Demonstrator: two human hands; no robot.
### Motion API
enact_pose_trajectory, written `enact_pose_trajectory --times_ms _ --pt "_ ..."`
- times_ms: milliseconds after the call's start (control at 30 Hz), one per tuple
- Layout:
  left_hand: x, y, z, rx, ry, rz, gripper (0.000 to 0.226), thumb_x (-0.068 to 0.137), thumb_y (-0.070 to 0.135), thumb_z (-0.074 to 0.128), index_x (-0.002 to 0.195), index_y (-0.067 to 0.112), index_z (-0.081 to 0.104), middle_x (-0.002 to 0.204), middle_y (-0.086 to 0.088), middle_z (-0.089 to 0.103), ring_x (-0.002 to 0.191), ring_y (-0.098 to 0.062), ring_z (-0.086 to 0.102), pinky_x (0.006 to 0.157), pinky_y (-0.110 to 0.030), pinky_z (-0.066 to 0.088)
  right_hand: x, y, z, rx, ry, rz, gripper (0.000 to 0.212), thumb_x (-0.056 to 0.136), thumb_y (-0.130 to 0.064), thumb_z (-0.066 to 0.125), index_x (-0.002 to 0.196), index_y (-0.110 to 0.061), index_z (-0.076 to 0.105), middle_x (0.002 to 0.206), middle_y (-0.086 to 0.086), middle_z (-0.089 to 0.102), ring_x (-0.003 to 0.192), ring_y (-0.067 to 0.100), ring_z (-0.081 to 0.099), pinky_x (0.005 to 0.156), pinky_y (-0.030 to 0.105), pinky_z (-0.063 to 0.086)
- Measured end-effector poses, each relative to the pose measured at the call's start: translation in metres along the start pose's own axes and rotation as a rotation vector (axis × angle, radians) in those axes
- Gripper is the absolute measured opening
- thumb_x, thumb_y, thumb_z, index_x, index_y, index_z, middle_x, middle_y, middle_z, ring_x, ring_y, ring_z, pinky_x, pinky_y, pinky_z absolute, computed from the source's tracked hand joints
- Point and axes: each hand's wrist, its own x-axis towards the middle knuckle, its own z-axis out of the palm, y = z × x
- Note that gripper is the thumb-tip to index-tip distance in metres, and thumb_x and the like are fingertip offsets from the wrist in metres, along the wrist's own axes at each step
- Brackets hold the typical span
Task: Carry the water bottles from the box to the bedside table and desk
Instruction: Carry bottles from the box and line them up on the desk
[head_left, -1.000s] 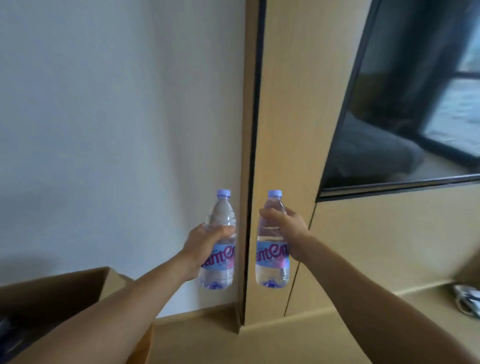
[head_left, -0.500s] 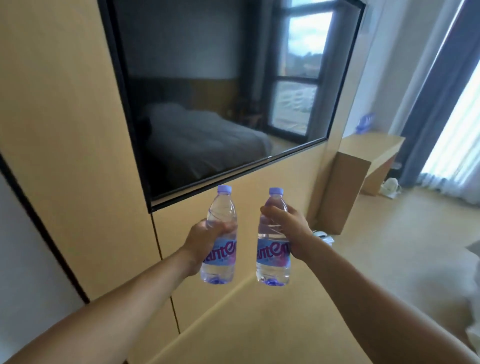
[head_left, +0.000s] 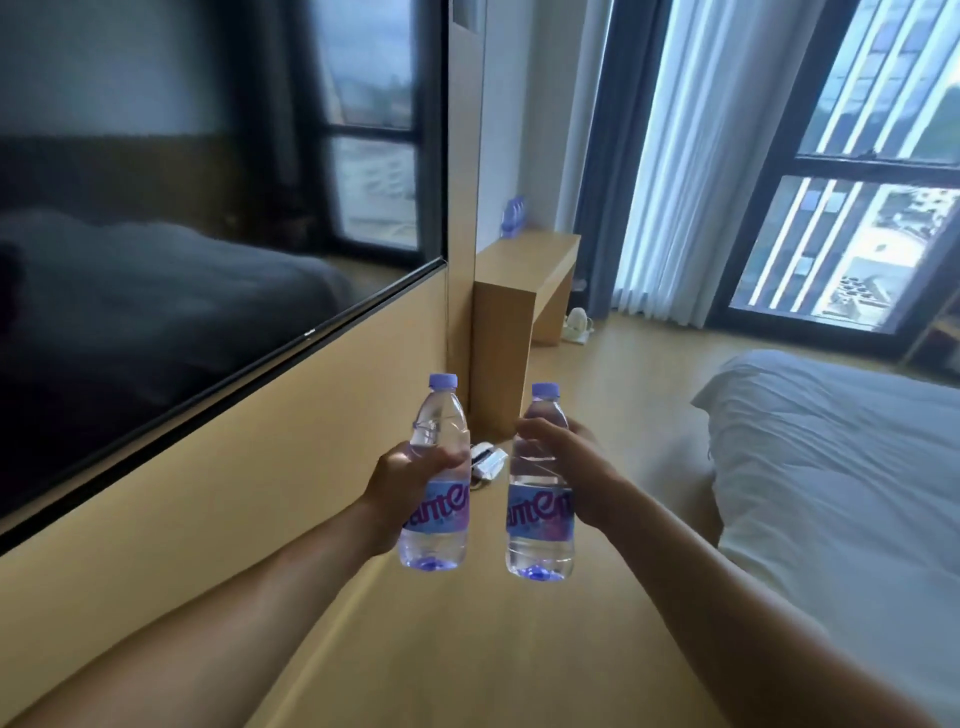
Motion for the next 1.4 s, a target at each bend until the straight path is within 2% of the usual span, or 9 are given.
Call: enact_pose_trajectory --times_ms 100,167,300,500,633,933,1133,1300,1400 --pt "0.063 0.006 0.013 0.015 -0.066 0.003 0.052 0.058 0.046 0.080 0.094 0.010 0.072 0.083 -0.017 0.073 0.071 -0.032 0.070 0.075 -0.044 0.056 0.043 -0.017 -0.022 -0.026 0.060 -0.043 0.014 0.082 -0.015 0.075 0.090 -0.012 0.064 0.085 0.014 0.063 0.081 0.028 0.066 0.078 0.041 0.059" --pt "0.101 0.012 0.024 0.023 -0.123 0.012 0.047 0.064 0.042 0.079 0.098 0.010 0.072 0.087 -0.019 0.074 0.076 -0.035 0.071 0.080 -0.051 0.057 0.068 -0.027 -0.037 -0.039 0.122 -0.051 0.013 0.084 -0.015 0.073 0.092 -0.010 0.064 0.088 0.016 0.064 0.083 0.029 0.066 0.085 0.044 0.058" --pt "0.167 0.026 0.051 0.044 -0.224 0.021 0.043 0.065 0.042 0.076 0.096 0.013 0.069 0.078 -0.011 0.072 0.069 -0.027 0.071 0.070 -0.040 0.059 0.108 -0.045 -0.065 0.043 0.213 -0.074 0.014 0.082 -0.012 0.074 0.091 -0.010 0.064 0.088 0.017 0.063 0.080 0.029 0.065 0.074 0.038 0.059" --pt "0.259 0.030 0.110 0.091 -0.332 0.011 0.065 0.055 0.054 0.081 0.102 0.011 0.068 0.090 -0.017 0.074 0.082 -0.036 0.072 0.085 -0.051 0.057 0.161 -0.062 -0.128 0.064 0.322 -0.099 0.020 0.082 -0.015 0.075 0.097 -0.008 0.065 0.091 0.017 0.068 0.082 0.029 0.070 0.065 0.032 0.058" --pt "0.318 0.032 0.164 0.116 -0.379 0.013 0.060 0.055 0.055 0.081 0.097 0.014 0.070 0.090 -0.013 0.076 0.088 -0.038 0.073 0.092 -0.055 0.055 0.214 -0.071 -0.186 0.072 0.330 -0.123 0.024 0.078 -0.018 0.079 0.095 -0.008 0.065 0.092 0.018 0.067 0.085 0.033 0.071 0.075 0.039 0.059" --pt "0.453 0.051 0.270 0.137 -0.331 0.008 0.064 0.052 0.055 0.083 0.099 0.013 0.071 0.092 -0.016 0.076 0.089 -0.039 0.074 0.093 -0.057 0.057 0.327 -0.128 -0.317 0.061 0.330 -0.117 0.042 0.066 -0.031 0.083 0.097 -0.010 0.064 0.094 0.017 0.070 0.092 0.035 0.072 0.081 0.040 0.058" --pt "0.532 0.052 0.321 0.137 -0.343 -0.007 0.069 0.052 0.059 0.079 0.101 0.012 0.069 0.092 -0.014 0.076 0.088 -0.036 0.074 0.090 -0.051 0.058 0.394 -0.152 -0.376 0.033 0.364 -0.093 0.027 0.079 -0.026 0.078 0.095 -0.011 0.063 0.099 0.022 0.069 0.094 0.032 0.072 0.074 0.034 0.057" --pt "0.619 0.050 0.356 0.137 -0.356 -0.015 0.065 0.053 0.057 0.079 0.099 0.011 0.071 0.091 -0.016 0.076 0.087 -0.038 0.074 0.089 -0.052 0.058 0.469 -0.168 -0.414 0.049 0.404 -0.075 0.045 0.065 -0.033 0.081 0.098 -0.010 0.061 0.102 0.021 0.069 0.091 0.032 0.072 0.072 0.034 0.057" --pt "0.674 0.061 0.380 0.143 -0.397 -0.008 0.056 0.058 0.052 0.079 0.096 0.012 0.071 0.089 -0.014 0.076 0.084 -0.034 0.075 0.086 -0.048 0.058 0.518 -0.184 -0.438 0.075 0.465 -0.074 0.037 0.078 -0.024 0.078 0.104 -0.003 0.063 0.105 0.023 0.070 0.084 0.029 0.071 0.062 0.028 0.057"
